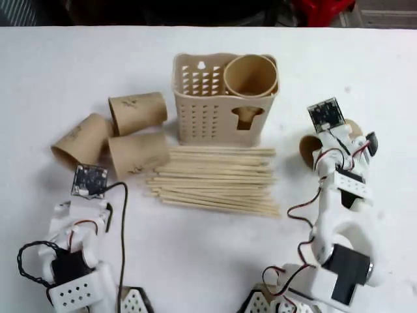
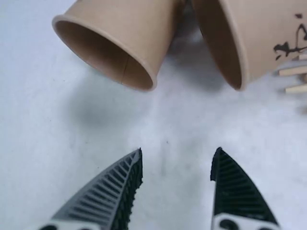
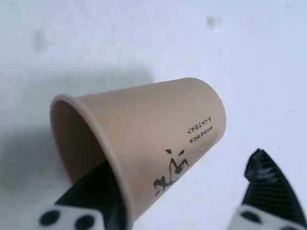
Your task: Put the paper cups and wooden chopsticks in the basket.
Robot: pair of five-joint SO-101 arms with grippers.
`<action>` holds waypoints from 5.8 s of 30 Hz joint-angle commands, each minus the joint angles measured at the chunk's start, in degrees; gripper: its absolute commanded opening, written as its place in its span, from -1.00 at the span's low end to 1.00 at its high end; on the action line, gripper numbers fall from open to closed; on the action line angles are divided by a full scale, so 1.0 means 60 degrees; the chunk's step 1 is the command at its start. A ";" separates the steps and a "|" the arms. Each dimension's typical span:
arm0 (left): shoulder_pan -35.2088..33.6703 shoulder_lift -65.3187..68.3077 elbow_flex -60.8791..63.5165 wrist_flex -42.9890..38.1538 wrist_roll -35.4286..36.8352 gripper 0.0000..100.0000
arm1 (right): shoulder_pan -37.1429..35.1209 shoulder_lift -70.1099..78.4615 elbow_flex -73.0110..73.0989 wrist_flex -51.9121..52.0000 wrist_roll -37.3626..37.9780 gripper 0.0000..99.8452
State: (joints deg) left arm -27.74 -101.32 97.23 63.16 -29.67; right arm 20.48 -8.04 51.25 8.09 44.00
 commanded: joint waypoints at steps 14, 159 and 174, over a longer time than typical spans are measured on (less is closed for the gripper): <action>0.0095 -0.0051 -0.0015 -0.0234 0.0117 -0.52 | 0.1692 -0.0857 -0.1773 0.1985 -0.1187 -0.97; 0.0095 -0.0051 -0.0015 -0.0234 0.0117 -0.52 | -0.4403 0.2747 -1.2000 1.0806 -0.4850 -0.44; 0.0095 -0.0051 -0.0015 -0.0234 0.0117 -0.52 | -0.4696 -0.1487 -1.1941 1.2374 -0.4850 -0.45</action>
State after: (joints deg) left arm -27.74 -101.32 97.23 63.16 -29.67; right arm -6.86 -9.45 -19.25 76.75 14.46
